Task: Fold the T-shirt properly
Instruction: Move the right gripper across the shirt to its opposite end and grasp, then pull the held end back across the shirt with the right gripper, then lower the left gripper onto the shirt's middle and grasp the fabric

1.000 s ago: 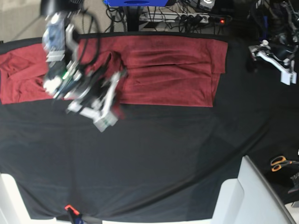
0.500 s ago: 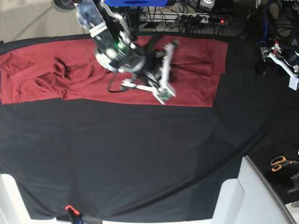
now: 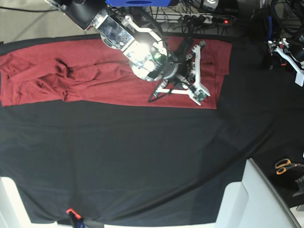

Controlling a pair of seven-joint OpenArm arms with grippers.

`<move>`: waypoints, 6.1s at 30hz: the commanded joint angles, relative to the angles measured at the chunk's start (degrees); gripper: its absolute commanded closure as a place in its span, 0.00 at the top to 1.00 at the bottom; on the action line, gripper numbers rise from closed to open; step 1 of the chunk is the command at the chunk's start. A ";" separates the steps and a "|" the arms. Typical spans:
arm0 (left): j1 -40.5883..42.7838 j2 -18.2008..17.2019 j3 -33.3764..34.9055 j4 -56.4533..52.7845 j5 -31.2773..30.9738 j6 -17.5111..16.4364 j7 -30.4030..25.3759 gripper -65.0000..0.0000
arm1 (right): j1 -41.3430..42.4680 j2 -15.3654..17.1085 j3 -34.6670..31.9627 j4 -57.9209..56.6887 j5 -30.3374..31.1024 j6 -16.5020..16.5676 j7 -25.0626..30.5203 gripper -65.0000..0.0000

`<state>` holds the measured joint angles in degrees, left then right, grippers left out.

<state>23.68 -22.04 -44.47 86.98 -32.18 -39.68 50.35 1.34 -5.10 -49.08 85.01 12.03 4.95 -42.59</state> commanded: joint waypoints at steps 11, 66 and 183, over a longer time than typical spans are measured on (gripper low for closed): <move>0.01 -0.95 -0.50 0.80 -0.83 -0.32 -1.07 0.89 | 2.83 -1.80 -2.57 -2.42 0.67 0.37 7.82 0.00; -0.34 -0.86 -0.15 0.80 -0.83 -0.32 -1.07 0.89 | 10.57 -2.24 -10.74 -16.92 11.31 -4.55 19.25 0.00; -14.58 -3.41 20.07 -22.50 -12.87 -0.32 -9.42 0.00 | -17.21 16.75 35.41 15.34 11.22 -4.12 14.24 0.79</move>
<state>9.21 -24.56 -24.05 63.64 -43.79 -39.46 41.67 -16.23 11.35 -13.87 99.33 22.76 0.51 -29.61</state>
